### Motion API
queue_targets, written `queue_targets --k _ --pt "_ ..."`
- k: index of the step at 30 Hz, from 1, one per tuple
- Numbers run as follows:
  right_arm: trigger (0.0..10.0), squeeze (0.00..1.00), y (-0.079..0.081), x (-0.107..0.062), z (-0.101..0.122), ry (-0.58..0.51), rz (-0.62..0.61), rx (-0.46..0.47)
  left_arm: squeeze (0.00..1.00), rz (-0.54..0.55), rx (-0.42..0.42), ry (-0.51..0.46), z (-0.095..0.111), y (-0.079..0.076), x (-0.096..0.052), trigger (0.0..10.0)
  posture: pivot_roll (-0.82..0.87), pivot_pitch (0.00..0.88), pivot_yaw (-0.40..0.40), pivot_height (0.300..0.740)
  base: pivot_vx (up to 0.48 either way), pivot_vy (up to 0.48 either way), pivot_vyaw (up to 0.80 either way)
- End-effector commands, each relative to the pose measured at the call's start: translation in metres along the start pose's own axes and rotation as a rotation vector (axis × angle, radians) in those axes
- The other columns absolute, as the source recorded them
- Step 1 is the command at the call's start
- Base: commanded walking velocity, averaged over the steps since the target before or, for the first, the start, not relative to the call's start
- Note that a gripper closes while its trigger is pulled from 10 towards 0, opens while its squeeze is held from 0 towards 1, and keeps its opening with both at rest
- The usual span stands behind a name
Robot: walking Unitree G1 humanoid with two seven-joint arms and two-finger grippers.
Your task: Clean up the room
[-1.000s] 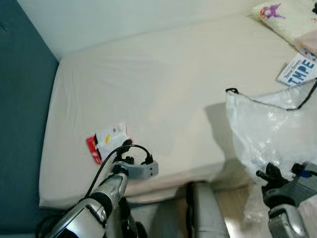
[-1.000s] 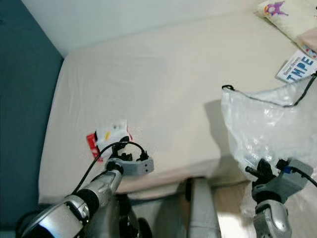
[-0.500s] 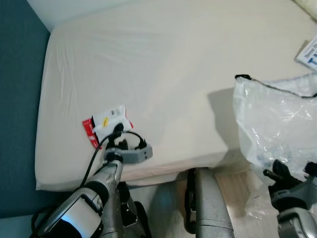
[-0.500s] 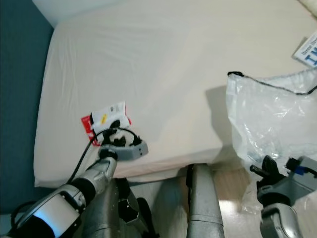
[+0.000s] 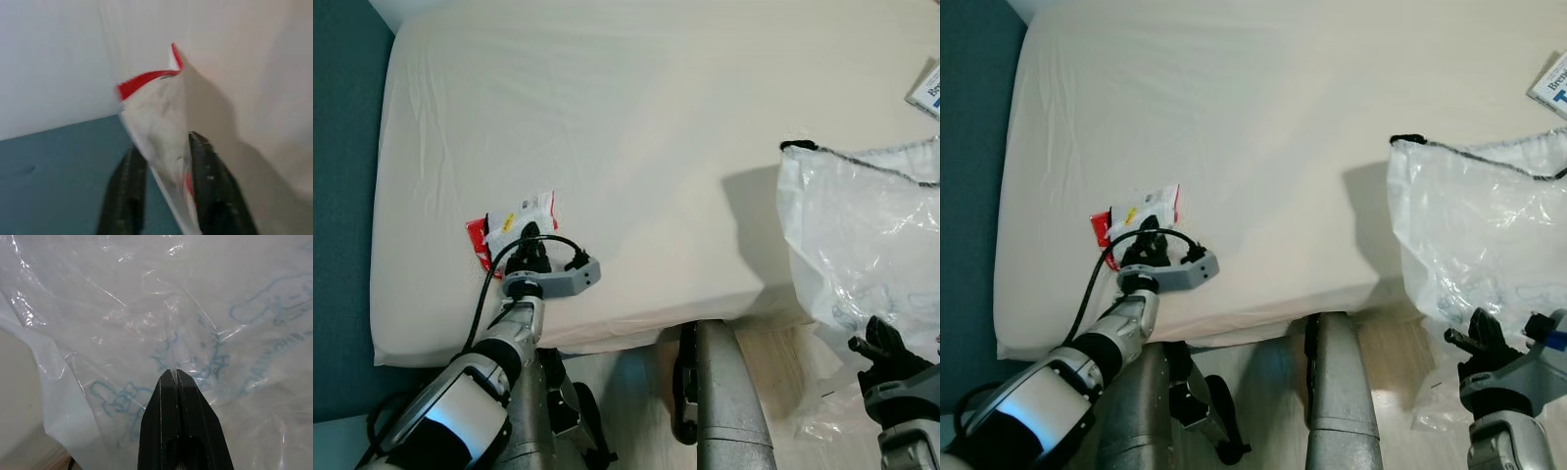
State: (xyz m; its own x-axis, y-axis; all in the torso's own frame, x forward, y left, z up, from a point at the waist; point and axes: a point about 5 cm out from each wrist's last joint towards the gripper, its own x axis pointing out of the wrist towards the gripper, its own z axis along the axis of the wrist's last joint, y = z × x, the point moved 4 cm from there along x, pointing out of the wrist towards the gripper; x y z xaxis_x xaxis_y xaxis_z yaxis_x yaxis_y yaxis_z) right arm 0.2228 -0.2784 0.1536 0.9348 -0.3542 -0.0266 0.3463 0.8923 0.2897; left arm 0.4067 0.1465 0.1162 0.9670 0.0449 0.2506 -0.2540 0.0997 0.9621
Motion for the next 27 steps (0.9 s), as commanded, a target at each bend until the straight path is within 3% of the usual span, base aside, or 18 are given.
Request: queue_targets --k 1,8,10,12,13,14,16,19,21,22,23,24,27 --pt "10.0 0.0 -0.007 -0.005 0.003 0.007 -0.025 -0.003 0.0 -0.014 0.03 0.053 -0.019 -0.007 -0.008 0.0 -0.29 0.581 0.121 0.596 0.0 0.0 0.0" --pt "10.0 0.0 -0.007 -0.005 0.005 0.008 -0.022 -0.004 0.0 -0.011 0.04 0.086 -0.029 -0.007 -0.01 0.0 -0.29 0.57 0.118 0.596 0.0 0.0 0.0" --pt "10.0 0.0 -0.004 0.0 0.003 0.012 -0.011 0.002 0.0 0.007 -0.003 0.18 -0.05 -0.005 -0.012 0.0 -0.28 0.518 0.118 0.596 0.0 0.0 0.0" --pt "10.0 0.0 -0.004 0.0 0.003 0.012 -0.011 0.002 0.0 0.007 -0.003 0.18 -0.05 -0.005 -0.012 0.0 -0.28 0.518 0.118 0.596 0.0 0.0 0.0" --pt "10.0 0.0 0.001 0.009 -0.001 0.016 0.012 0.012 0.0 0.039 -0.087 0.278 -0.066 0.001 -0.012 0.0 -0.26 0.457 0.117 0.596 0.0 0.0 0.0" --pt "10.0 0.0 0.001 0.009 -0.001 0.016 0.012 0.012 0.0 0.039 -0.087 0.278 -0.066 0.001 -0.012 0.0 -0.26 0.457 0.117 0.596 0.0 0.0 0.0" --pt "10.0 0.0 0.01 0.022 -0.005 0.02 0.049 0.023 0.0 0.072 -0.207 0.383 -0.081 0.007 -0.01 0.0 -0.26 0.414 0.115 0.596 0.0 0.0 0.0" --pt "10.0 0.0 0.017 0.027 -0.009 0.028 0.073 0.028 0.0 0.083 -0.281 0.437 -0.09 0.011 -0.009 0.0 -0.25 0.38 0.111 0.596 0.0 0.0 0.0" --pt "10.0 0.0 0.034 0.039 -0.02 0.054 0.132 0.03 0.0 0.083 -0.518 0.585 -0.109 0.011 -0.009 0.0 -0.21 0.296 0.097 0.596 0.0 0.0 0.0" --pt "10.0 0.0 0.034 0.039 -0.02 0.054 0.132 0.03 0.0 0.083 -0.518 0.585 -0.109 0.011 -0.009 0.0 -0.21 0.296 0.097 0.596 0.0 0.0 0.0" --pt "10.0 0.0 0.04 0.046 -0.026 0.063 0.154 0.033 0.0 0.081 -0.667 0.646 -0.117 0.01 -0.01 0.0 -0.19 0.239 0.081 0.596 0.0 0.0 0.0" --pt "10.0 0.0 0.04 0.046 -0.026 0.063 0.154 0.033 0.0 0.081 -0.667 0.646 -0.117 0.01 -0.01 0.0 -0.19 0.239 0.081 0.596 0.0 0.0 0.0" --pt "10.0 0.0 0.055 0.065 -0.027 0.052 0.204 0.046 0.0 0.06 -1.053 0.701 -0.119 0.002 -0.01 0.0 -0.15 0.157 0.052 0.596 0.0 0.0 0.0"
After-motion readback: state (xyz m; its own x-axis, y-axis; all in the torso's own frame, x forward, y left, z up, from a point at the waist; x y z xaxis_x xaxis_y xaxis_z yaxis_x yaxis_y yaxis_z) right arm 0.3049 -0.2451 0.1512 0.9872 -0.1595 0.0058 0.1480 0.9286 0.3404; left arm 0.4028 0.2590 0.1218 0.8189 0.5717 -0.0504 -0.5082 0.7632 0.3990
